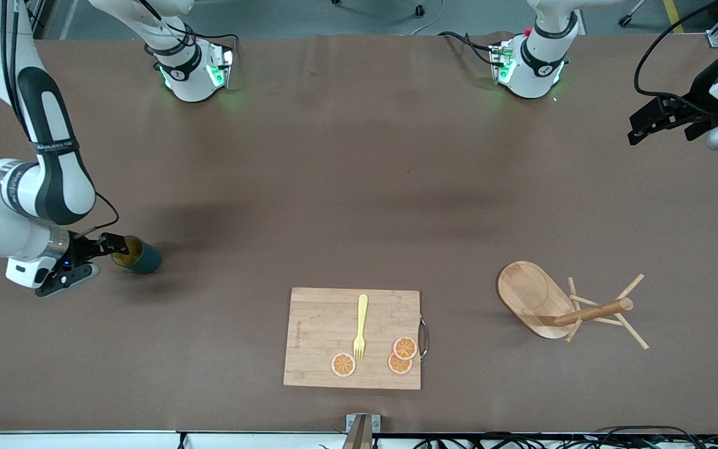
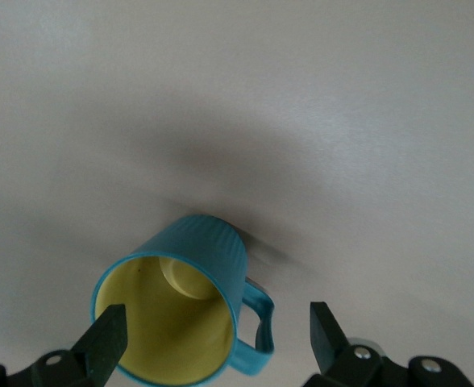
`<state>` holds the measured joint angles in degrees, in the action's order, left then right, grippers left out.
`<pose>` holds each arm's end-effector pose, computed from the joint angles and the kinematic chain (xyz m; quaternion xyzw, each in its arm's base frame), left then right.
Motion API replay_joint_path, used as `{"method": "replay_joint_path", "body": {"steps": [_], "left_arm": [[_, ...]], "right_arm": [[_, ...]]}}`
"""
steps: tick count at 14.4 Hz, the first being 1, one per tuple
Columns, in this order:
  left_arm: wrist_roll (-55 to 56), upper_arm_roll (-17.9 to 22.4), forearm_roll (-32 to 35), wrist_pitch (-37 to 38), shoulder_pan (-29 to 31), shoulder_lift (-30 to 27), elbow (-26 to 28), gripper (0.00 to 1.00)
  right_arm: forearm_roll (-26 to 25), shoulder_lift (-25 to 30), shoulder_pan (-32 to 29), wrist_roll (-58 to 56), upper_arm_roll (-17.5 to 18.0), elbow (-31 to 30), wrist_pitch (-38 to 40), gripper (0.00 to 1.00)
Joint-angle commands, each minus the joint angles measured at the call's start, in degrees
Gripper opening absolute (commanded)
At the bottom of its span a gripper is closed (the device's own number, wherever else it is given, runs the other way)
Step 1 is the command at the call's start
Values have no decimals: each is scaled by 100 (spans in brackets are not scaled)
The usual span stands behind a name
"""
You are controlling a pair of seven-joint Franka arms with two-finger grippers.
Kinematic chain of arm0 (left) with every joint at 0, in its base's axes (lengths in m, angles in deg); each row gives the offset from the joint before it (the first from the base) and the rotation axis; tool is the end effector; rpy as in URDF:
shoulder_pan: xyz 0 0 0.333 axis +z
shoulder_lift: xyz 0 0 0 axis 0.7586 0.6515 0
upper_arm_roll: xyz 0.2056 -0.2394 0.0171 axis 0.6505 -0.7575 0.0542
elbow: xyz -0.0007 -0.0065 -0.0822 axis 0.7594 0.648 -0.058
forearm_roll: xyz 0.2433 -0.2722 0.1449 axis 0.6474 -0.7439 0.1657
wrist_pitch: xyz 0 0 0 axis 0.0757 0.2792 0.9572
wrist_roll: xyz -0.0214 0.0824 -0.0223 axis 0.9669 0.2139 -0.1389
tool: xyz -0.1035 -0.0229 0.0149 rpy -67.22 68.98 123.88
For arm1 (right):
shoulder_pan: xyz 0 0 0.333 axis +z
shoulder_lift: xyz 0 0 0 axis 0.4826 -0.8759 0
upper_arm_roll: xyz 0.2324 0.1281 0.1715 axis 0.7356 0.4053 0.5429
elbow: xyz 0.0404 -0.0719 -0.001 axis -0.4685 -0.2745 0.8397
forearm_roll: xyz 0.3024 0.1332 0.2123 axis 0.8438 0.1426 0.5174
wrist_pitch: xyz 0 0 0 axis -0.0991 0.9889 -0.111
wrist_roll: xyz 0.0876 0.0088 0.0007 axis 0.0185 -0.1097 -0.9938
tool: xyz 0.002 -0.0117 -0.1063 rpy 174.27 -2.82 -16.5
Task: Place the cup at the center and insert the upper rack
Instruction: 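Close the right gripper on the teal mug rim, then carry the teal mug with the right gripper to the table center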
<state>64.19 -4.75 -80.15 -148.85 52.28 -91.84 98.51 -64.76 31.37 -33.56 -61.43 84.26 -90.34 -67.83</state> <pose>0.5164 -0.0513 0.6463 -0.9994 -0.0297 0.0171 0.0021 0.6201 -0.0983 0.2692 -0.9738 -0.2207 0.0325 0.0434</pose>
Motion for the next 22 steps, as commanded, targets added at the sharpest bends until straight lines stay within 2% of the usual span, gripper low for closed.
{"method": "replay_joint_path", "body": {"steps": [1,7,9,10,12,16,19,22], "left_arm": [[-72,-19,78,-49,23,-24,22,100],[-72,-19,78,-66,14,11,22,100],[-72,-19,78,-66,-3,12,22,100],[-72,-36,78,-66,-3,12,22,100],[-72,-36,78,-101,-3,20,22,100],[-72,-36,78,-102,5,20,31,100],[-72,-45,78,-102,14,20,31,100],[-72,-45,78,-102,5,20,22,100]], "right_arm": [[95,-17,-13,-349,9,-163,-248,95],[43,-158,31,-516,18,-216,-442,39],[34,-176,40,-955,18,-207,-433,8],[34,-176,40,-965,9,-198,-416,0],[34,-150,40,-939,18,-128,-285,0],[43,245,469,-834,18,249,760,0],[60,597,1258,682,18,215,1077,0],[95,703,2321,2667,27,258,1061,0]]}}
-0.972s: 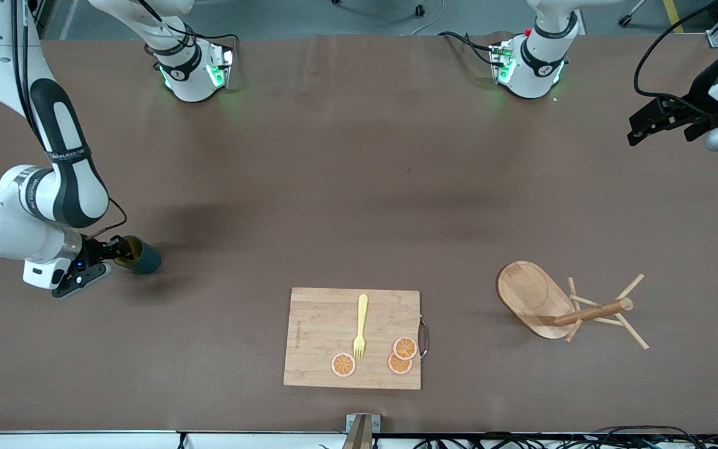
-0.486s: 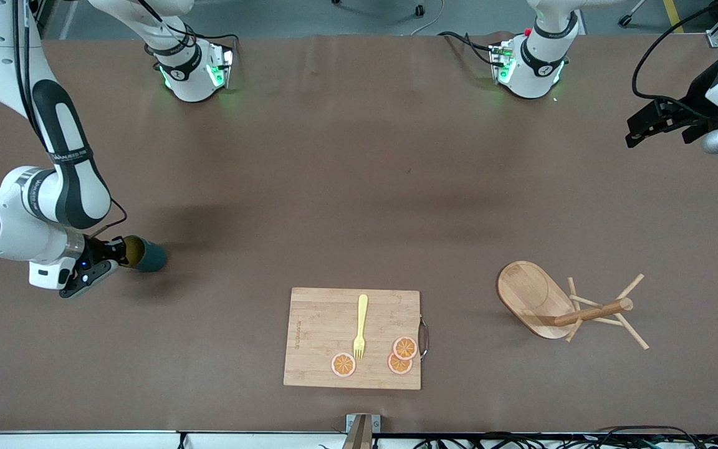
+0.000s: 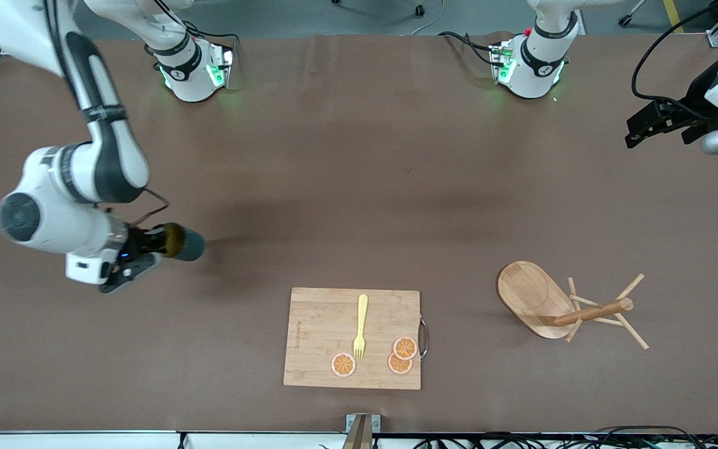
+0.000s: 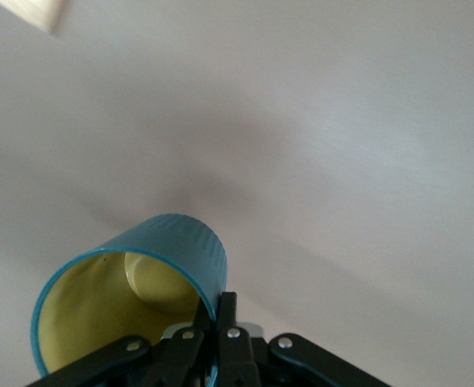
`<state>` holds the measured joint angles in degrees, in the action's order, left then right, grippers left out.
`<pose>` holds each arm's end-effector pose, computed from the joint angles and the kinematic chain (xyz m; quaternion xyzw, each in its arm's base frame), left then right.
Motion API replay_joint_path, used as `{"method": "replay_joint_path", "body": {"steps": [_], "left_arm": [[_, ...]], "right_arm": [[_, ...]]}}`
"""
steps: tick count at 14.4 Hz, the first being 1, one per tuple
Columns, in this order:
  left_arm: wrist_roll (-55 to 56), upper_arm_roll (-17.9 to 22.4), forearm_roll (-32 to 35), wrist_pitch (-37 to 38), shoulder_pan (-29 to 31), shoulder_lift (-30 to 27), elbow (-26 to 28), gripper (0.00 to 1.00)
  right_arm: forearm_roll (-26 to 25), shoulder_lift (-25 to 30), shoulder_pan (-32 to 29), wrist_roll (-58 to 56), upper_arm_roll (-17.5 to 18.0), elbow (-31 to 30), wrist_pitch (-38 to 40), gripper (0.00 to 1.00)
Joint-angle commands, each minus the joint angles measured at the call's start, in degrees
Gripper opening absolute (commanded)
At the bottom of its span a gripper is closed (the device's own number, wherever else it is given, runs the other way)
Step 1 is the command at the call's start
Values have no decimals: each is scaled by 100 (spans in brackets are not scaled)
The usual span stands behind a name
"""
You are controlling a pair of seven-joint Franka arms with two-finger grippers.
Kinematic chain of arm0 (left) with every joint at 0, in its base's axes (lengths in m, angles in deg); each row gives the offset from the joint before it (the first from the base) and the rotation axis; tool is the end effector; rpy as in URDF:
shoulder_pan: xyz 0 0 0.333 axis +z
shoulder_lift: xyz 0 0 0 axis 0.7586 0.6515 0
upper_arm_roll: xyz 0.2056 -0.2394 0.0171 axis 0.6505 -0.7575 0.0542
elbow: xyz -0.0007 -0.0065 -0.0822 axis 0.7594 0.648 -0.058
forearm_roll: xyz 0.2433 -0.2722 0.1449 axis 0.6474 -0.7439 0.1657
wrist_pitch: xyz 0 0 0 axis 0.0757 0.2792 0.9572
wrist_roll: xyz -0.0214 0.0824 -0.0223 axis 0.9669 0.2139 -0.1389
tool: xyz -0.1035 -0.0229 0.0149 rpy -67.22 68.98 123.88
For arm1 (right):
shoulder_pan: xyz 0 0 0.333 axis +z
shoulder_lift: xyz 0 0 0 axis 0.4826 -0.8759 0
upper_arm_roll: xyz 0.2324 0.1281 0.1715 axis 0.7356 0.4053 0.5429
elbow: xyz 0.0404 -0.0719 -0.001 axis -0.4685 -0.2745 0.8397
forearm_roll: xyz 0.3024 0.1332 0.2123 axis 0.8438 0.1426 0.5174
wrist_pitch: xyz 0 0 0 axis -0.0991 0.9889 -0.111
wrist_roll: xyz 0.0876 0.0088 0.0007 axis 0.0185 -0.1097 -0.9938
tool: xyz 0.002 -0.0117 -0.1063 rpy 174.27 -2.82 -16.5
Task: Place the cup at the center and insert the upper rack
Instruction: 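Carry the teal mug with the right gripper to the table center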
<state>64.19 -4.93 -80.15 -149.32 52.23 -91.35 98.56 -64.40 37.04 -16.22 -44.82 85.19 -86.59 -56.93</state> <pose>0.5197 -0.0534 0.6422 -0.9995 -0.0277 0.0177 0.0018 0.6185 0.1042 0.3448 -0.9682 -0.2392 0.0556 0.0485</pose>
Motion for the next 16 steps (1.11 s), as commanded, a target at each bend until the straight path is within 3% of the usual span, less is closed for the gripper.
{"method": "replay_joint_path", "body": {"steps": [1,5,10,16], "left_arm": [[-72,-27,69,-55,11,-28,16,100],[-72,-44,69,-63,-25,24,16,100],[-72,-44,69,-90,-16,25,16,100],[-72,-44,69,-90,-16,7,8,100]], "right_arm": [[68,119,922,1525,-66,-90,-90,0],[68,31,2048,3188,-75,24,-555,0],[16,-706,3077,4963,-75,516,-994,0],[-177,-1516,3790,5653,-110,886,-1356,0]]}}
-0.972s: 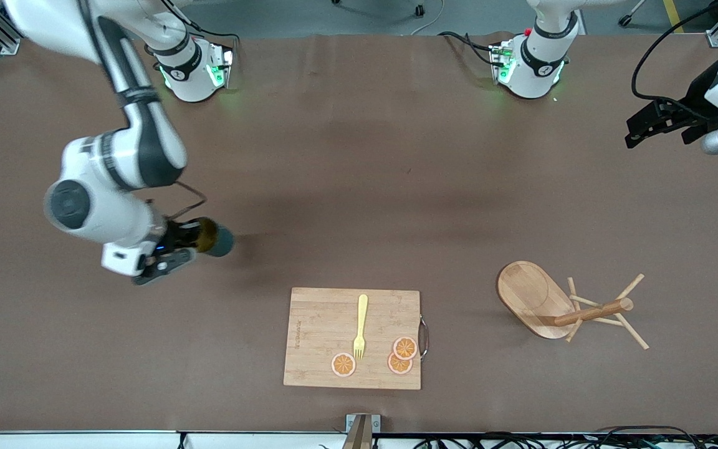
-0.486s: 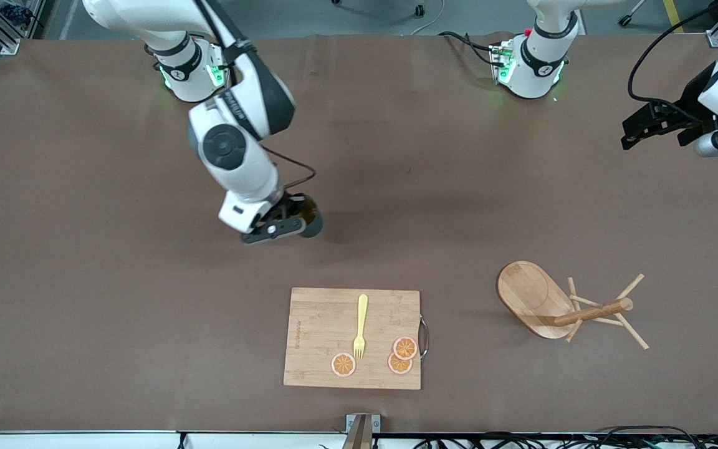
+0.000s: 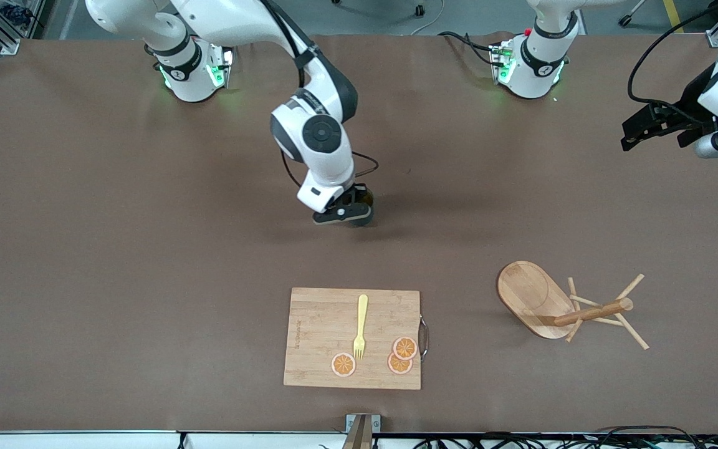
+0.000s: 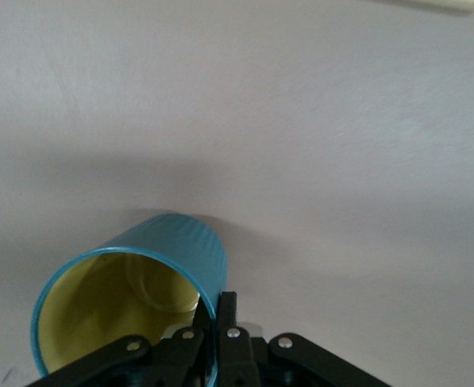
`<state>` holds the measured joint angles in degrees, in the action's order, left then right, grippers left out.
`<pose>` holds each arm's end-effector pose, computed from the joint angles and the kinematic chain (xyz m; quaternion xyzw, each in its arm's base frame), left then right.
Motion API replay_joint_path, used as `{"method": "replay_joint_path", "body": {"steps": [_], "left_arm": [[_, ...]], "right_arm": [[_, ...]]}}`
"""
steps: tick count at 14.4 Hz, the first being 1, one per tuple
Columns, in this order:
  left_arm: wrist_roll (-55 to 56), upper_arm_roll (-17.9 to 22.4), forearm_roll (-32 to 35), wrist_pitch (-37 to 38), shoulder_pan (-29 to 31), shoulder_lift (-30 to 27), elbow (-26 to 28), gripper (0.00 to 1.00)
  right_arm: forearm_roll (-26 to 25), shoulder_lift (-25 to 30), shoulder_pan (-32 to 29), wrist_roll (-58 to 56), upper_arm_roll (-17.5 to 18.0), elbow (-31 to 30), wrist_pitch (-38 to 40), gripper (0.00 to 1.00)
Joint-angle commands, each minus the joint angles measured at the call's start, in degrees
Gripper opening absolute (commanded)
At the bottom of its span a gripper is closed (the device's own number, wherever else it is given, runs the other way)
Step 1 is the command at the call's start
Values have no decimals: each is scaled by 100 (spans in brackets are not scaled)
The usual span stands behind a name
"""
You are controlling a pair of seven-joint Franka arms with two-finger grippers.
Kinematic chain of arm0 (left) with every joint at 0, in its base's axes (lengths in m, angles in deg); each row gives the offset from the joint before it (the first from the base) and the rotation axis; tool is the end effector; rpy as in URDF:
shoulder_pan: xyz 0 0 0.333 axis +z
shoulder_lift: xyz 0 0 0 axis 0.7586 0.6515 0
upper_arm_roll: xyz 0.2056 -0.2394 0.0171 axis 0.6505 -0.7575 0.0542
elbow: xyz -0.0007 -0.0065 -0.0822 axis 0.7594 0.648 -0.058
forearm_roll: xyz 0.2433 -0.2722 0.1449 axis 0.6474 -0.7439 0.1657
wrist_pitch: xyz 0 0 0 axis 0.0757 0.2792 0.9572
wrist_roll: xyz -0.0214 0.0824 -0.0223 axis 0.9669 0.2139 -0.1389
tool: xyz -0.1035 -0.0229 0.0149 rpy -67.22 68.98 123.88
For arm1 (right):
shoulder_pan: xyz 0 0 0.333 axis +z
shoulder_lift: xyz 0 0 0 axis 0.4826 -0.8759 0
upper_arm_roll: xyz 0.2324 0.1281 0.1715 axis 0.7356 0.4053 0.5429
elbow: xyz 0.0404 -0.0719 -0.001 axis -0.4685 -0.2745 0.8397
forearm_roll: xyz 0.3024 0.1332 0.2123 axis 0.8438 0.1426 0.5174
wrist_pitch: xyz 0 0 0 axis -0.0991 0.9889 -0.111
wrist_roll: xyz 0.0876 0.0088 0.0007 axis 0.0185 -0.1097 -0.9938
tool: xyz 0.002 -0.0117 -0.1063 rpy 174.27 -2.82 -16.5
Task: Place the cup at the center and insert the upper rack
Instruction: 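Carry the teal mug with the right gripper to the table center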
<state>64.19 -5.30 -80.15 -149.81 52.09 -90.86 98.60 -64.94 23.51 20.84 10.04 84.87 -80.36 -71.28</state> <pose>0.5228 -0.0582 0.6381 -0.9996 -0.0233 0.0181 0.0015 0.4702 0.4882 0.2586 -0.9963 -0.0825 0.0134 0.0182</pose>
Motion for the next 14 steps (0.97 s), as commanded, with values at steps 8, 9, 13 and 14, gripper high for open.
{"method": "replay_joint_path", "body": {"steps": [8,9,13,14], "left_arm": [[-72,-7,69,-41,16,-33,13,100],[-72,-7,69,-41,16,-33,13,100],[-63,-7,69,-23,16,-42,13,100],[-63,-7,69,-23,16,-42,21,100]], "right_arm": [[-256,-313,137,123,-78,429,114,100],[-256,-295,137,115,-78,490,132,100],[-229,-225,-29,53,-79,1061,964,100],[-212,-103,-135,10,-78,1210,1254,100]]}}
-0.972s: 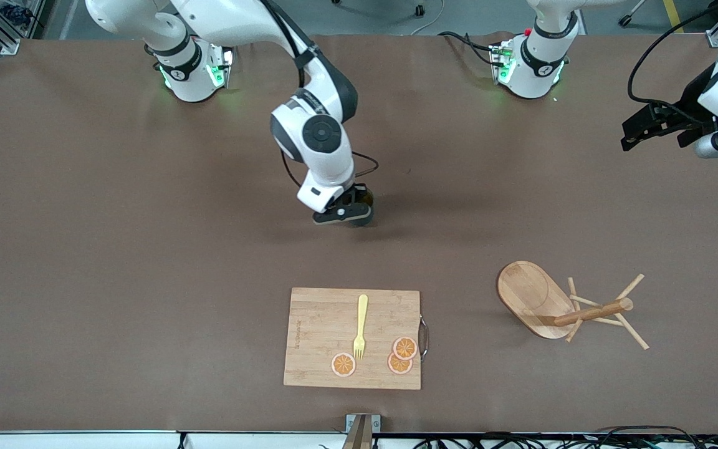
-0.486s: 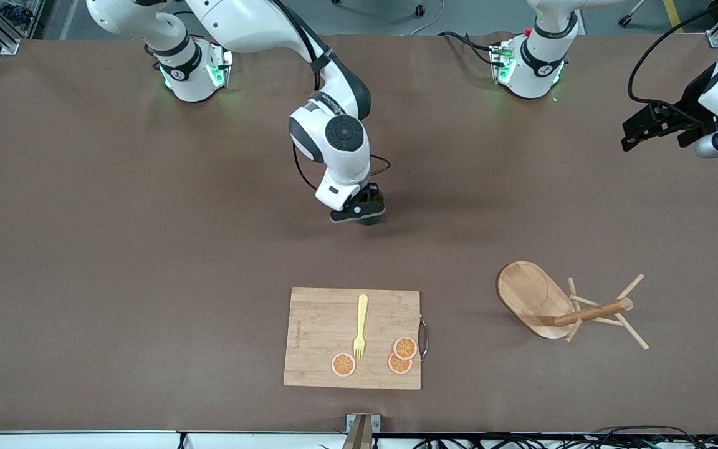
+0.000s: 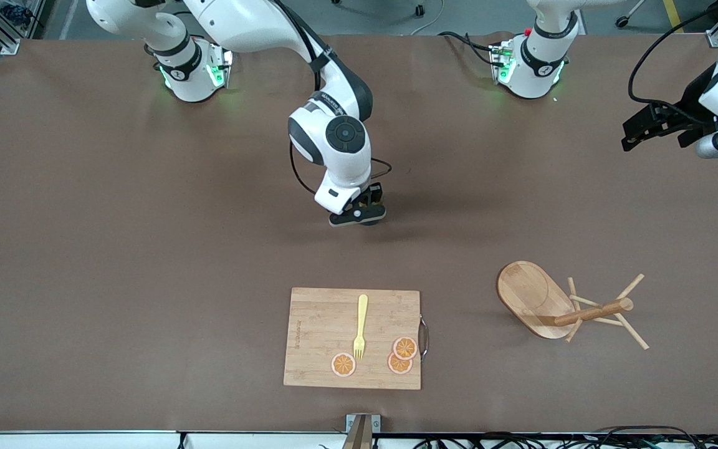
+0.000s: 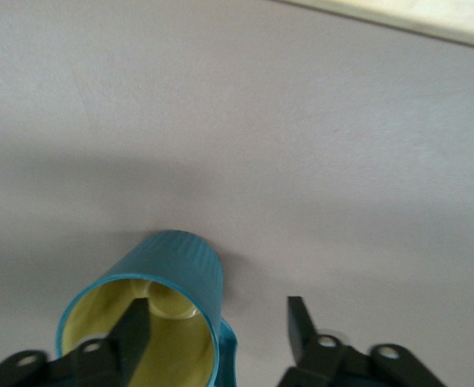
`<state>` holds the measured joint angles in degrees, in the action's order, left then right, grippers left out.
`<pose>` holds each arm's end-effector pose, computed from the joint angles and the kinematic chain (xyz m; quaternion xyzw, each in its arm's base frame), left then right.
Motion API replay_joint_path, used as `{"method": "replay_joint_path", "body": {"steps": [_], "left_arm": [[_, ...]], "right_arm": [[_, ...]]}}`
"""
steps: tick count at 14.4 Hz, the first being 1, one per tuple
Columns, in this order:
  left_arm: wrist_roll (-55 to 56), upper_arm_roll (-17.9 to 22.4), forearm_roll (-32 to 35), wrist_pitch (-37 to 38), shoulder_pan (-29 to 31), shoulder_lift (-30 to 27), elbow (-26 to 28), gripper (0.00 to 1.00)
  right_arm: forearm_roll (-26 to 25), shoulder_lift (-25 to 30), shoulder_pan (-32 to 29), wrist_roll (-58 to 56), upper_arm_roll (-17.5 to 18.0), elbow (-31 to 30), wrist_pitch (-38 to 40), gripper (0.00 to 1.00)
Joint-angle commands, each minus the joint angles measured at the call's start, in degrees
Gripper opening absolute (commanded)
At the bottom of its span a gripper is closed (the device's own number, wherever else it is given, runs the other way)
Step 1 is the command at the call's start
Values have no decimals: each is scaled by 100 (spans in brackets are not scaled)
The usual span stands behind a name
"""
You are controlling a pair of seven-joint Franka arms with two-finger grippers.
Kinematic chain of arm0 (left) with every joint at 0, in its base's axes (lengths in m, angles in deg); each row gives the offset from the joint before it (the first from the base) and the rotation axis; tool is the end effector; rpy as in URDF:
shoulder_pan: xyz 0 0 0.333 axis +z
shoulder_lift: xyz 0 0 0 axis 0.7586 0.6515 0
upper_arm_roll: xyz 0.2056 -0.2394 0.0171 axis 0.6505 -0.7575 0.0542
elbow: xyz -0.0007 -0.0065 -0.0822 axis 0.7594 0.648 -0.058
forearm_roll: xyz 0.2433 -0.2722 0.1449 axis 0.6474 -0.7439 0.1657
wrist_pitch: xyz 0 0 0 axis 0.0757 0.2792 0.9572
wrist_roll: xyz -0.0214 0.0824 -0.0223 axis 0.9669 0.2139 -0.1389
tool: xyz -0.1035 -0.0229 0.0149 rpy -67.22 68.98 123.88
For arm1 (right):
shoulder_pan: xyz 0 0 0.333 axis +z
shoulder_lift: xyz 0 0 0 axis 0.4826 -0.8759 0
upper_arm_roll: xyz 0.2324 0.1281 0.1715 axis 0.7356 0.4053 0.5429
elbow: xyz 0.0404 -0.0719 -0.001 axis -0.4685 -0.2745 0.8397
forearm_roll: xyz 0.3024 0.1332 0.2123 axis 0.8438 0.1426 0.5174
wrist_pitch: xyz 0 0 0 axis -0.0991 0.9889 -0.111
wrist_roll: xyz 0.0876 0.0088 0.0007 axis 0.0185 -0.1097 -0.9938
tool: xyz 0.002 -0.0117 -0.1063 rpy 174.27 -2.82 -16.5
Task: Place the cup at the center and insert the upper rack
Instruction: 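Release the mug and withdraw the right gripper while the left gripper approaches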
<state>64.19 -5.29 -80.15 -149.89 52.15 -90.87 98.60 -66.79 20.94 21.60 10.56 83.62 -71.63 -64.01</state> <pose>0.5230 -0.0576 0.6383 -0.9996 -0.0239 0.0173 0.0014 0.4884 0.5059 0.2846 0.9958 0.0908 -0.0097 0.0011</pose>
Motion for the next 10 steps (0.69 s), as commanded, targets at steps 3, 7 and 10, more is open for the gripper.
{"method": "replay_joint_path", "body": {"steps": [3,7,10], "left_arm": [[-2,-17,69,-24,-25,-33,21,100],[104,-236,60,-42,-34,-42,143,100],[953,-683,60,-94,-43,-16,179,100]], "right_arm": [[18,576,-684,-657,47,347,994,100],[18,998,-1782,-2200,47,339,1653,100],[9,1209,-2687,-3511,38,330,2101,100]]}}
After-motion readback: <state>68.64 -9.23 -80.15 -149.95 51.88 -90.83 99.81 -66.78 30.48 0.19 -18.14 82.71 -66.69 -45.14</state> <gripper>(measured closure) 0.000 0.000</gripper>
